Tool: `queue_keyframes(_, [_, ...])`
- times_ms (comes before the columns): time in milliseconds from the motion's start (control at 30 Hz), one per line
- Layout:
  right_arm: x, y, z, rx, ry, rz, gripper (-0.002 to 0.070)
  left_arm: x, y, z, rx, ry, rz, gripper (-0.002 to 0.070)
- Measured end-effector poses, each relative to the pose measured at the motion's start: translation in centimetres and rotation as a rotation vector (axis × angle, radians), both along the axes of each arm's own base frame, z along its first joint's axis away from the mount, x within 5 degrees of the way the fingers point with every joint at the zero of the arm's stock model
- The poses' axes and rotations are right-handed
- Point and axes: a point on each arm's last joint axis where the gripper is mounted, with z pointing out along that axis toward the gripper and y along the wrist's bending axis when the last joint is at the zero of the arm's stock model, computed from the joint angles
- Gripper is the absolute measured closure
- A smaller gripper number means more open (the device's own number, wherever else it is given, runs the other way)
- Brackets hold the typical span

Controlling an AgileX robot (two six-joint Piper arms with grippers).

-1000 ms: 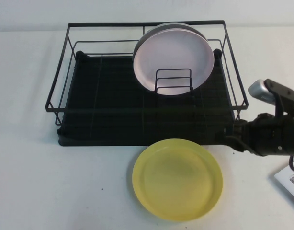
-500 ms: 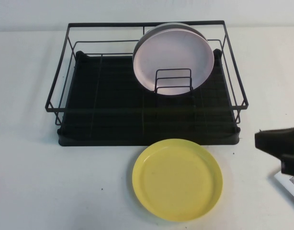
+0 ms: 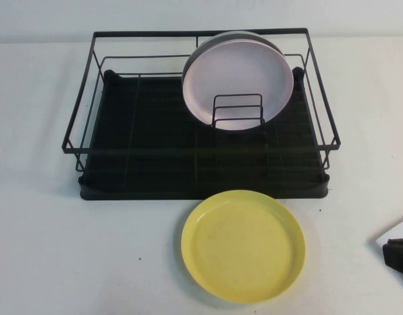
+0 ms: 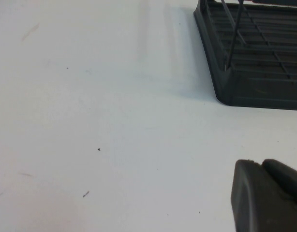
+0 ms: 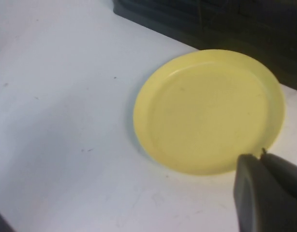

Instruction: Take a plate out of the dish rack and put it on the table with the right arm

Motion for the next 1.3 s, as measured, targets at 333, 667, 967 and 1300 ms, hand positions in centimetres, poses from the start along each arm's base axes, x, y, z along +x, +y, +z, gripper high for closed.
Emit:
queue_keyframes(333, [-1.3,-3.4,-2.9,-0.079,-0.262,-0.277,0.0694,0.0,0.0,0.0,0.000,0.000,0.000,0.0679])
queue_keyframes(667, [-4.9,-5.6,-9.2,-0.058,-0.508,-0.523,0.0694,0.0,0.0,0.0,0.000,0.000,0.000,0.0679])
queue_keyframes(967, [-4.6,-6.1,-10.3,-0.037,-0.564,-0.590,0.0694,0.0,0.0,0.0,0.000,0.000,0.000,0.0679])
queue_keyframes(1300, [-4.3,-6.6,-12.2,-0.013,-0.485,-0.666,0.0694,0.0,0.0,0.0,0.000,0.000,0.000,0.0679])
